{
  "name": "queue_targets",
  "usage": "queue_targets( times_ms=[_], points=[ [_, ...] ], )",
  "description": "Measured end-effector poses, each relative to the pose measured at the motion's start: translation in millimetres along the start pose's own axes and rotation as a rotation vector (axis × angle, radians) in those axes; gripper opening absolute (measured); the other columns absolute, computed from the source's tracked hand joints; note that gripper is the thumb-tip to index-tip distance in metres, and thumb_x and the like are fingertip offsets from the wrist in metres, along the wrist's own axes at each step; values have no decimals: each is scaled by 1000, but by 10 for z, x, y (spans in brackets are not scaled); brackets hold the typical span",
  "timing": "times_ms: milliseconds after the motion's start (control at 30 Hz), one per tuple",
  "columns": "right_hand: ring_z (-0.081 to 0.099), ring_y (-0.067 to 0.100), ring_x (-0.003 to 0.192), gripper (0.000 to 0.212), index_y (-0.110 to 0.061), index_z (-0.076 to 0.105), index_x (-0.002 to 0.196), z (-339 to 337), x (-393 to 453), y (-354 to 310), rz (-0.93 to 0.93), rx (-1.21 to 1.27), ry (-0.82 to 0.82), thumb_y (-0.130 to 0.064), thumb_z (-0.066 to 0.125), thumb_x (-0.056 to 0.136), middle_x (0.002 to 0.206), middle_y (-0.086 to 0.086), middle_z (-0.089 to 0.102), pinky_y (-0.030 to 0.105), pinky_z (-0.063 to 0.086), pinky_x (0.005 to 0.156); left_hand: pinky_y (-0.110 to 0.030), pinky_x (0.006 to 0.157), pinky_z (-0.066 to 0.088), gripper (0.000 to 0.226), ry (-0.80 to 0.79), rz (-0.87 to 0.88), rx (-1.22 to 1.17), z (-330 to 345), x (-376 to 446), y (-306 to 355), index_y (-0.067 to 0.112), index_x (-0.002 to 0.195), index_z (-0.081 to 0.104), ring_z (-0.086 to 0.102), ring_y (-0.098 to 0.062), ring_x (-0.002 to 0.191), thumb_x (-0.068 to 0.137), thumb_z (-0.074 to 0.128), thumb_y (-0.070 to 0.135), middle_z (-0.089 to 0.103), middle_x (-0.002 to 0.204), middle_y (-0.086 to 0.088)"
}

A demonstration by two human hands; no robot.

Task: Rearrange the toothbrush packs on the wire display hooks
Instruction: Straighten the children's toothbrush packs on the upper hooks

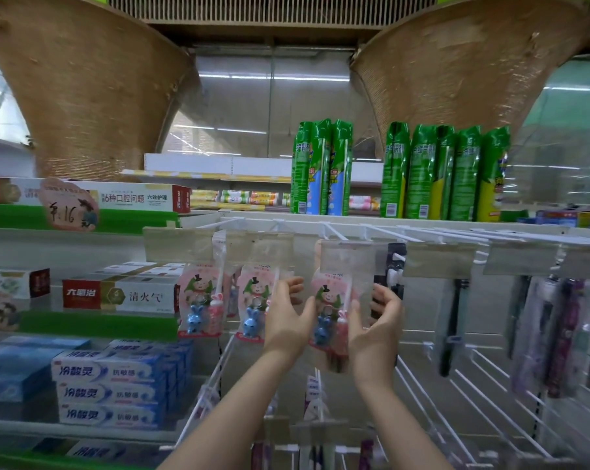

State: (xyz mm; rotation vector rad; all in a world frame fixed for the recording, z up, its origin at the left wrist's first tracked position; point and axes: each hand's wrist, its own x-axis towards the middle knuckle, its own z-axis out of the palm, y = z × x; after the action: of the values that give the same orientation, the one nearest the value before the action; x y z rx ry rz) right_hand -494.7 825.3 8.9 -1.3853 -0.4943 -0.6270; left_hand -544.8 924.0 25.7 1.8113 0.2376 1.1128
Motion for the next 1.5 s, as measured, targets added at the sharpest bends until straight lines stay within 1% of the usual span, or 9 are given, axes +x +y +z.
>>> queue_targets(
  times_ms=[167,367,500,600,733,800,900,1267,1500],
  points=[
    [57,14,95,26,-12,52,117,-4,102,70,168,54,-195,-17,57,92,104,-2,58,15,41,76,-21,91,43,37,-168,-154,33,60,5,69,14,127,43,55,-12,110,93,57,15,56,107,6],
    [59,11,87,10,-17,53,96,-32,145,91,207,164,-260,-14,61,90,92,-2,62,15,45,72,-25,84,48,32,-106,-71,139,-28,8,189,18,127,47,55,-9,92,96,51,16,54,94,12],
    [63,22,95,9,-23,54,91,2,82,150,308,268,-259,-19,62,89,99,7,66,37,52,85,-23,75,47,37,-109,0,187,-51,36,261,18,132,45,49,1,74,96,50,11,47,82,16],
    [63,22,88,6,-19,54,91,11,-45,191,386,342,-254,-15,59,91,95,9,65,37,52,78,-18,65,45,36,-151,23,241,-80,-6,259,18,130,46,48,-1,70,96,49,10,49,82,13],
    [65,28,89,3,-15,54,93,65,-306,218,392,277,-306,-15,57,92,96,14,67,45,55,82,-28,83,52,30,-151,-37,226,-262,-128,99,19,126,49,51,-10,86,98,44,10,53,95,8],
    [66,27,90,5,-19,55,95,146,-411,175,378,239,-361,-21,59,92,94,9,68,49,53,88,-21,74,51,28,-121,-80,181,-425,-166,2,22,122,49,52,-8,85,98,43,10,50,92,11],
    [65,19,89,5,-22,54,94,329,-521,35,326,156,-436,-24,58,92,92,2,67,43,53,88,-15,62,47,21,-38,-117,165,-699,-167,-121,26,113,49,52,-3,74,97,46,13,56,93,8],
    [58,16,87,9,-24,52,86,1032,-741,-402,294,128,-548,-22,60,91,91,-2,60,27,45,79,-41,83,55,15,152,-220,48,-1490,-109,-141,15,107,58,64,-21,93,96,49,11,67,96,-5],
    [53,13,103,29,-15,51,123,1168,-615,-642,219,95,-585,-24,53,95,113,-1,57,22,38,87,-34,74,55,13,173,-208,-17,-1638,-20,-80,15,106,56,62,-17,82,96,50,11,65,90,-3]
  ],
)
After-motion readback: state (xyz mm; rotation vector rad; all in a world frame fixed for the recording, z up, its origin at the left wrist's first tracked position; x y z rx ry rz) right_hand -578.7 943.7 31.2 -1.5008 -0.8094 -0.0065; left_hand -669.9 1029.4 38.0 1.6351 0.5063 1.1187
